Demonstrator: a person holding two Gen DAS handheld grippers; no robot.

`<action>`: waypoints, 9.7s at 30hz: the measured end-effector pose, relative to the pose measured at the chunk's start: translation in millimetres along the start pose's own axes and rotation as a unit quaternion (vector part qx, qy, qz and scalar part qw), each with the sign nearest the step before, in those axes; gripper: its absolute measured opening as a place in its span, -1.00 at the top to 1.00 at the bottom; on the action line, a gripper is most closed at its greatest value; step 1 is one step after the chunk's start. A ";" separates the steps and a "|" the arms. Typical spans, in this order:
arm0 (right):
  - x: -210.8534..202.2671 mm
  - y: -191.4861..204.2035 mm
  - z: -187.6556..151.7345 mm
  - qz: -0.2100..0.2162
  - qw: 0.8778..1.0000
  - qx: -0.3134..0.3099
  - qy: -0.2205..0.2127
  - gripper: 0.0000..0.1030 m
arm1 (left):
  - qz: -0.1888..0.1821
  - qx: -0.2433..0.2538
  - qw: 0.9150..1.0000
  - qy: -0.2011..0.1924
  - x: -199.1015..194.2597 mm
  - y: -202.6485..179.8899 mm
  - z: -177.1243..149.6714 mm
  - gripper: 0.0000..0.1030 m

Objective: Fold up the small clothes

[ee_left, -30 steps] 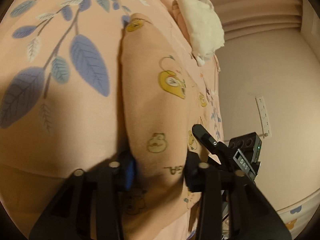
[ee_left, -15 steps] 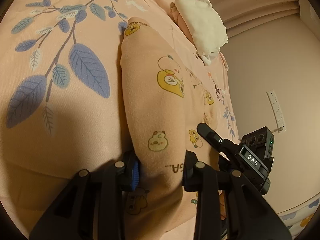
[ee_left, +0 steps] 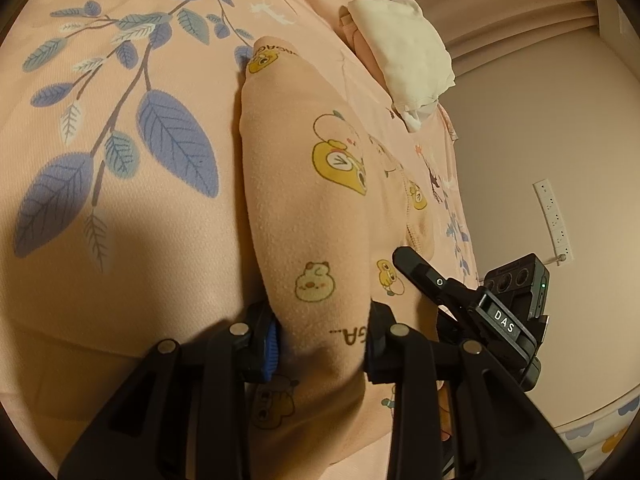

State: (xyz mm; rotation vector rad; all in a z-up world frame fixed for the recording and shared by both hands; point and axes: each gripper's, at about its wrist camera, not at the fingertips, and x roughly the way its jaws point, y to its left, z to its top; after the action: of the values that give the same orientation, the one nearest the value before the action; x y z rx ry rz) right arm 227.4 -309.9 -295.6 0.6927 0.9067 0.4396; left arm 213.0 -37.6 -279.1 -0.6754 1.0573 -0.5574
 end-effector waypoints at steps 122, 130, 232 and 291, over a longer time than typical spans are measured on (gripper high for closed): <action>23.4 195.3 -36.5 0.080 0.962 -0.260 -0.026 0.36 | 0.121 0.149 0.956 -0.220 -189.0 15.7 -17.5 0.41; 67.4 172.7 -44.0 0.049 0.969 -0.241 0.027 0.37 | 0.146 0.111 0.972 -0.148 -157.4 56.6 -19.1 0.41; 70.2 132.0 -74.9 -0.018 0.969 -0.217 0.115 0.60 | 0.214 0.080 0.967 -0.115 -161.4 70.9 -50.7 0.28; -53.0 202.9 -62.6 -0.135 0.965 -0.227 -0.006 -0.84 | 0.287 0.150 0.921 -0.216 -200.2 -65.6 -48.4 -0.99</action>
State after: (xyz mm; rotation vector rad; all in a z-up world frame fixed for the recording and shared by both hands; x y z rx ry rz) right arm 133.7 -177.5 -148.8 0.1489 0.8351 0.3797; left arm 84.3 47.8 -127.9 -0.1765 0.6800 -0.0428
